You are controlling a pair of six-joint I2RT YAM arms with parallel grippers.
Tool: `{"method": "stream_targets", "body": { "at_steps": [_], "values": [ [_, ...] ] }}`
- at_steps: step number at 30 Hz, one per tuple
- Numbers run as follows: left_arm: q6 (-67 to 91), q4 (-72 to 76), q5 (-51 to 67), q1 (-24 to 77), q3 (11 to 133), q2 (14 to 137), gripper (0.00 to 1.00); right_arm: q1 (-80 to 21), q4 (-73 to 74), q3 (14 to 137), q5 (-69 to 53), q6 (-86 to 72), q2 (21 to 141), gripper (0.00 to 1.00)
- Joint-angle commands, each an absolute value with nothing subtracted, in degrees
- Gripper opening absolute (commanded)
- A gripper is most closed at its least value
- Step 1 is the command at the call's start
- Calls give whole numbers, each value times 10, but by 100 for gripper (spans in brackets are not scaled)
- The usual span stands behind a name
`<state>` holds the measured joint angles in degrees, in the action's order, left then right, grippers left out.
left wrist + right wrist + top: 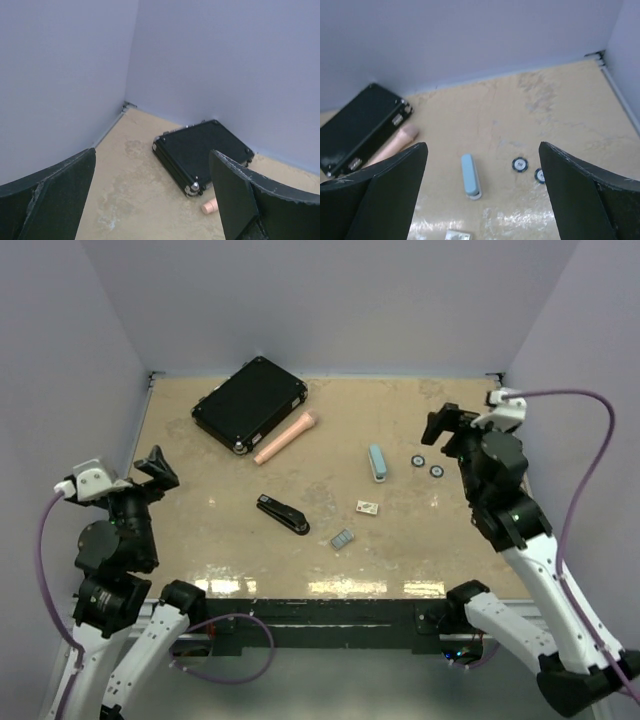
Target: Load the staples into the stapler
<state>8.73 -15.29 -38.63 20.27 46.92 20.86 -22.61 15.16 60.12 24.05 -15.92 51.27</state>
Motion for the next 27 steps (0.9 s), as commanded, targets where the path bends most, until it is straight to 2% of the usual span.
{"method": "stream_targets", "body": {
  "at_steps": [1,10,27],
  "values": [
    [18,-106,-431,200,488,171,100,-230,73,539,375,-135,419,98],
    [22,-81,-447,200,480,162,100,-229,29,476,389,-84,288,98],
    [101,-74,-433,200,468,221,100,-229,13,430,374,-82,241,99]
  ]
}}
